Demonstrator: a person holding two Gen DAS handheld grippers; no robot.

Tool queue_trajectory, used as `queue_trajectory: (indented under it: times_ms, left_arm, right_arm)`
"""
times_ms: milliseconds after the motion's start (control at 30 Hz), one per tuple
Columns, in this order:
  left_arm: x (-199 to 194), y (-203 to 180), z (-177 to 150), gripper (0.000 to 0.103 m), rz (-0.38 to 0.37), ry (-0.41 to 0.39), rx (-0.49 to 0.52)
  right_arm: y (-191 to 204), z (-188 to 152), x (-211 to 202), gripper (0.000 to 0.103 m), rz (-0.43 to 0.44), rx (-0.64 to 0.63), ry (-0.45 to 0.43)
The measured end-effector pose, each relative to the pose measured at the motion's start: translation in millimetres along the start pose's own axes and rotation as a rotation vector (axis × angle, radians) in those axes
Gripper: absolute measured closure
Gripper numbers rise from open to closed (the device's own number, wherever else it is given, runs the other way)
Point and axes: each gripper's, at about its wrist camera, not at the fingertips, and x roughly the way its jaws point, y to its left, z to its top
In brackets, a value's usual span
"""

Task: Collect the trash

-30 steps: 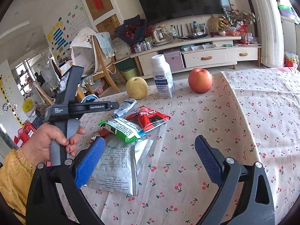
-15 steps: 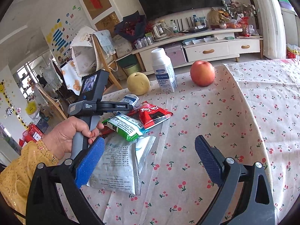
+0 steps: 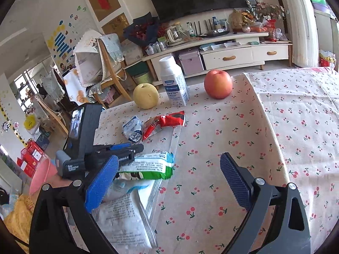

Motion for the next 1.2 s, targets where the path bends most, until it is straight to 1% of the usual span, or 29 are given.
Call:
queue_trajectory:
  times_ms: [133, 200, 233, 300, 333, 400, 467, 500, 567, 600, 667, 733, 800, 867, 933, 1067, 1133, 1200]
  left_arm:
    - [-11.5, -17.4, -20.9, 0.067, -0.045, 0.002, 0.009]
    - [-21.4, -19.2, -28.5, 0.067, -0.069, -0.012, -0.015]
    - [-27.9, -16.8, -32.0, 0.067, -0.066, -0.028, -0.032]
    - [-44.8, -7.7, -38.2, 0.066, -0.027, -0.072, -0.066]
    - [-53.8, -3.2, -42.1, 0.062, 0.002, -0.091, -0.072]
    - [-73.0, 13.6, -50.1, 0.043, 0.072, -0.131, -0.090]
    - [-91.6, 34.2, -62.3, 0.039, 0.139, -0.171, -0.133]
    - [-97.6, 43.8, -68.5, 0.037, 0.163, -0.178, -0.155]
    - [-106.7, 66.0, -83.8, 0.030, 0.211, -0.179, -0.209]
    - [-110.5, 78.1, -94.0, 0.029, 0.238, -0.182, -0.240]
    - [-113.4, 94.2, -109.7, 0.028, 0.261, -0.178, -0.281]
    - [-109.7, 107.1, -120.0, 0.028, 0.265, -0.159, -0.312]
    - [-103.4, 112.1, -123.9, 0.028, 0.247, -0.146, -0.326]
    - [-97.8, 108.3, -121.8, 0.028, 0.220, -0.153, -0.317]
    - [-89.2, 103.4, -117.8, 0.028, 0.207, -0.150, -0.301]
    - [-72.5, 99.3, -112.5, 0.028, 0.167, -0.136, -0.308]
    - [-67.9, 96.9, -108.3, 0.028, 0.170, -0.144, -0.305]
    - [-64.8, 97.6, -104.1, 0.028, 0.176, -0.150, -0.315]
  right_arm:
    - [-2.4, -3.2, 9.1, 0.007, 0.014, 0.009, 0.052]
    - [-3.2, -5.7, 15.3, 0.007, 0.018, 0.016, 0.088]
    - [-3.5, -7.0, 18.8, 0.007, 0.025, 0.017, 0.109]
    - [-2.3, -10.6, 26.1, 0.007, 0.043, 0.014, 0.149]
    - [-0.3, -13.0, 29.2, 0.007, 0.046, 0.006, 0.164]
    - [6.2, -17.1, 34.5, 0.007, 0.041, -0.028, 0.188]
    - [12.2, -22.3, 37.9, 0.007, 0.039, -0.059, 0.205]
    - [15.0, -24.2, 39.2, 0.007, 0.033, -0.073, 0.208]
    - [20.0, -26.6, 41.8, 0.007, 0.015, -0.104, 0.211]
    - [21.5, -27.0, 43.2, 0.007, 0.006, -0.117, 0.212]
    - [24.3, -27.1, 44.4, 0.007, -0.008, -0.138, 0.207]
    - [26.8, -25.5, 46.2, 0.007, -0.012, -0.157, 0.203]
    - [28.9, -25.1, 51.6, 0.007, -0.029, -0.183, 0.205]
    - [30.4, -24.9, 59.6, 0.007, -0.059, -0.212, 0.212]
    - [28.6, -25.4, 68.7, 0.007, -0.082, -0.216, 0.230]
    - [23.9, -30.1, 84.0, 0.007, -0.020, -0.159, 0.295]
    - [28.4, -32.4, 85.7, 0.007, 0.006, -0.161, 0.309]
    - [32.9, -35.4, 86.7, 0.007, 0.006, -0.176, 0.321]
